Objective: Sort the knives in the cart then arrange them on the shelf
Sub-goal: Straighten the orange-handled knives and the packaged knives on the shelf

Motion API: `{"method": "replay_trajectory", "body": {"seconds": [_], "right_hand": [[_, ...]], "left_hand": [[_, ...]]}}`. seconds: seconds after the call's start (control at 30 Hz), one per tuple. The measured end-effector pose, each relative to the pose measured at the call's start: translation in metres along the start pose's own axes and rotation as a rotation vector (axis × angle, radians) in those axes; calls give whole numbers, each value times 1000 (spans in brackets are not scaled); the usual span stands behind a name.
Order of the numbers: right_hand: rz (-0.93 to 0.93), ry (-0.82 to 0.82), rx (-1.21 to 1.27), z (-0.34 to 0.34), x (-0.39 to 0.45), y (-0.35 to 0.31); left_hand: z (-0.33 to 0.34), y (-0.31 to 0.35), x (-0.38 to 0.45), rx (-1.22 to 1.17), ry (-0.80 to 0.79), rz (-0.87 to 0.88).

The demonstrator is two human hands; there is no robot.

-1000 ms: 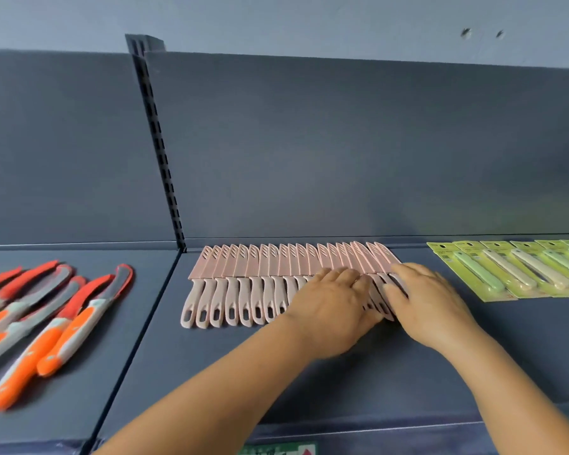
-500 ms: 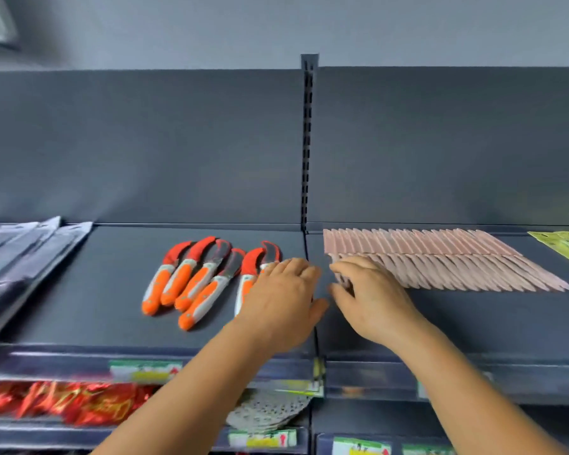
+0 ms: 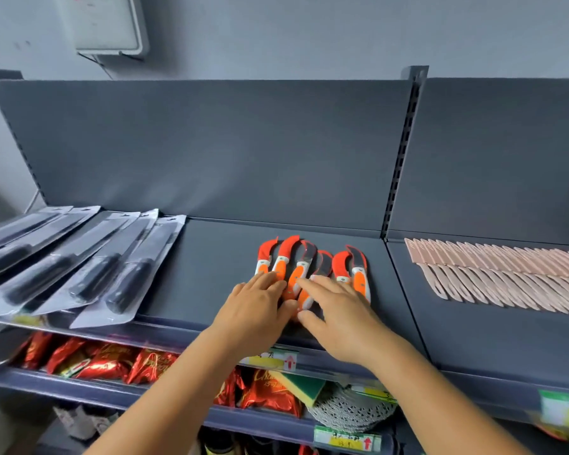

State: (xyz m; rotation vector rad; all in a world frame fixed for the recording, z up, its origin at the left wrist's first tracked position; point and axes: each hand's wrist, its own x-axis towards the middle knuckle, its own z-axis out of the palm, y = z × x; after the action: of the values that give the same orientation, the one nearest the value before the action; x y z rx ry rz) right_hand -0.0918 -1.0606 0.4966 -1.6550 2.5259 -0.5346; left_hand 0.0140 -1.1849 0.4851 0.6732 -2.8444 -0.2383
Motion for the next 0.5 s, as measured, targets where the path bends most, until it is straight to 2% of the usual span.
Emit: {"method": "replay_trajectory", "body": {"seconds": [0.2, 0.37, 0.5], "right_hand": [[-34, -68, -41, 7, 29, 0], [70, -79, -140, 0, 47, 17], [58, -48, -80, -1, 57, 4]], "left_hand": [[-1, -24, 8, -148, 13, -37], [-6, -38, 18, -68, -3, -165], [-6, -43, 22, -32, -2, -215]]}}
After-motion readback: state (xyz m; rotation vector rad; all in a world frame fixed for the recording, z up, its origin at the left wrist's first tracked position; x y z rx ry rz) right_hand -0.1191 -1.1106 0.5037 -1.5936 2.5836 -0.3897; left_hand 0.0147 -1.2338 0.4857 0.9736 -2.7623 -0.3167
